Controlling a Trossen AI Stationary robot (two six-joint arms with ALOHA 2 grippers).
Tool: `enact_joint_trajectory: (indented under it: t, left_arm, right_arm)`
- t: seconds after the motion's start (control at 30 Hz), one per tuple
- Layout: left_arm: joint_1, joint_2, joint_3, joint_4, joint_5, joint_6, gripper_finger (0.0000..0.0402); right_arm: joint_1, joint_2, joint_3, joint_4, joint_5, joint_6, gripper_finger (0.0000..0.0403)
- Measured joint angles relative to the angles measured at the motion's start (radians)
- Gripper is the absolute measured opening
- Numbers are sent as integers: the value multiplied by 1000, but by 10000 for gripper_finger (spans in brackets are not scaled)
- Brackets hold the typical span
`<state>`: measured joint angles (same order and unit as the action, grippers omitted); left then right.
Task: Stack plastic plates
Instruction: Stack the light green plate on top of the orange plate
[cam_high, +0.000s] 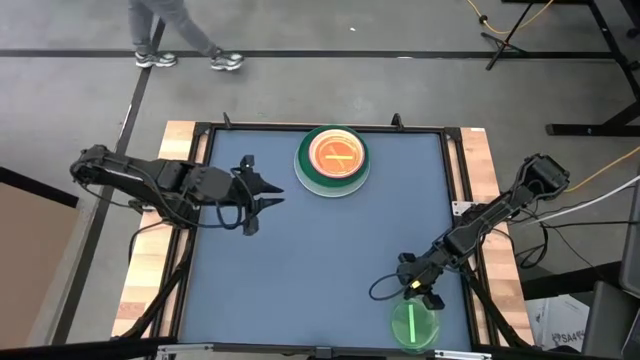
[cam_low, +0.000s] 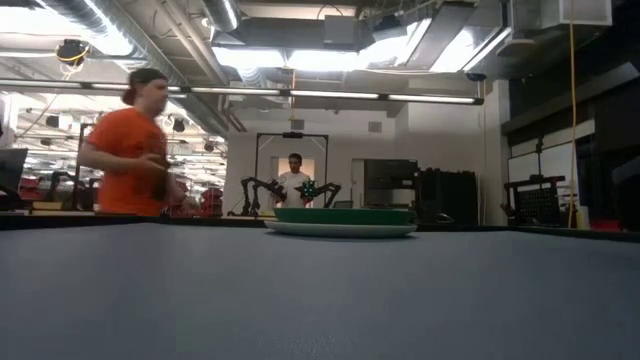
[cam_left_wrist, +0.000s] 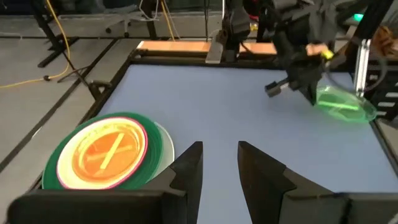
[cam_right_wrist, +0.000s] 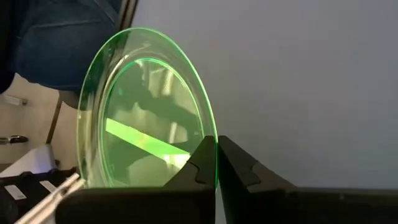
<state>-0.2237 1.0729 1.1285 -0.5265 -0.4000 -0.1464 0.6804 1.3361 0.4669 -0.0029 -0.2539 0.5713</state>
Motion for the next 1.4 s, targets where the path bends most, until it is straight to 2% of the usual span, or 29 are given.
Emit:
enact_joint_trajectory:
  t: [0.27,0.53,0.73,0.93,1.4]
  left_arm:
    - [4,-154,-261,165,1,1,94]
    - [41,-382,-557,348,55,-1,94]
    - [66,-546,-720,434,58,-3,94]
    - [76,-689,-824,434,62,-7,94]
    - [76,-946,-922,432,77,76,94]
  right_arm:
    - [-26,0,51,-1,0,0,0]
    - [-153,-1,114,0,-13,-55,0]
    - [-276,-1,160,1,-27,-100,0]
    - [-405,-1,211,1,-27,-111,0]
    - [-703,-1,337,1,-65,-294,0]
